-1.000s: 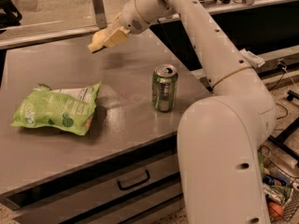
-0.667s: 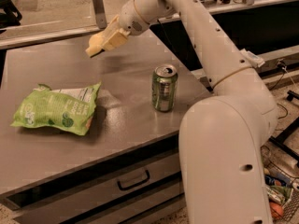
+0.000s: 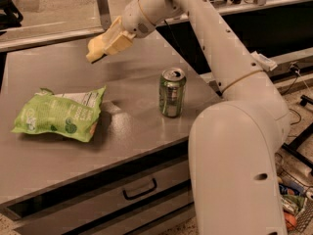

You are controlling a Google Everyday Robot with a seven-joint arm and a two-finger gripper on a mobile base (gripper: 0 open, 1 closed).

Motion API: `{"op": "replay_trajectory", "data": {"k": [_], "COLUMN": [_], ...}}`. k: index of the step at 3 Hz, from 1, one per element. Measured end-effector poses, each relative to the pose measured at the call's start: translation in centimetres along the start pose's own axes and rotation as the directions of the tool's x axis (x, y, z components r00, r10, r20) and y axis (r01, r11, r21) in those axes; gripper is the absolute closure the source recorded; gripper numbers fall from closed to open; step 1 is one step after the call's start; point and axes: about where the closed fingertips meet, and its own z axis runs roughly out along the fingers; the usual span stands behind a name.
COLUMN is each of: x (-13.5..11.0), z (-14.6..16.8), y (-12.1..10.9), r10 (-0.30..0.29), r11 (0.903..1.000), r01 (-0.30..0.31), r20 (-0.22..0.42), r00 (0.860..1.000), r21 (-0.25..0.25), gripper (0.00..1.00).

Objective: Move sponge near green rice chip bag

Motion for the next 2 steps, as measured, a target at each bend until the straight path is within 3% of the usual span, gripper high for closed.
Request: {"op": "replay_trajectory", "data": {"k": [2], "x": [-0.3], "z": [1.8], "y": [3.2], "r10": [-0.071], "r11": [0.9927], "r01": [0.066], "r20": [-0.043], "r00": [0.997], "r21": [-0.101], "gripper": [1.00]}}
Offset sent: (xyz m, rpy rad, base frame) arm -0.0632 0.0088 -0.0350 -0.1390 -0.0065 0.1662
